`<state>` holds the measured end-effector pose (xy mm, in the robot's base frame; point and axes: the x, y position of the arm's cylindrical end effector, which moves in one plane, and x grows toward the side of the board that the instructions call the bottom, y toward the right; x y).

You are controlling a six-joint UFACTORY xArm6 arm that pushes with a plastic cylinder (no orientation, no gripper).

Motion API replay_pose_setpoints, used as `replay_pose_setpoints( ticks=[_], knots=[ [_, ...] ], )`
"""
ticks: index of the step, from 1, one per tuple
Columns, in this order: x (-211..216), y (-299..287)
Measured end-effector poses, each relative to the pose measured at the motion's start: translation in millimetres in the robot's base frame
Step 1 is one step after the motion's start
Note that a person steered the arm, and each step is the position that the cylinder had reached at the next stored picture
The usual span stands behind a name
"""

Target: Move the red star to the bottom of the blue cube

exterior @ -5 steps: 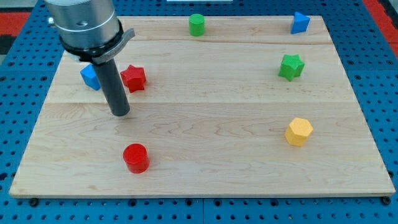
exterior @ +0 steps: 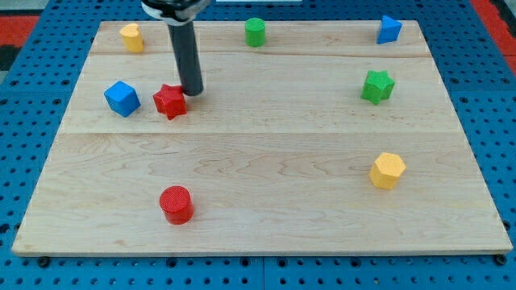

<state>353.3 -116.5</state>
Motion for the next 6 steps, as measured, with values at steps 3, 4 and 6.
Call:
replay_pose_setpoints(
  ticks=[3,4,6],
  knots=[
    [45,5],
    [91,-18],
    [53,-42]
  ],
)
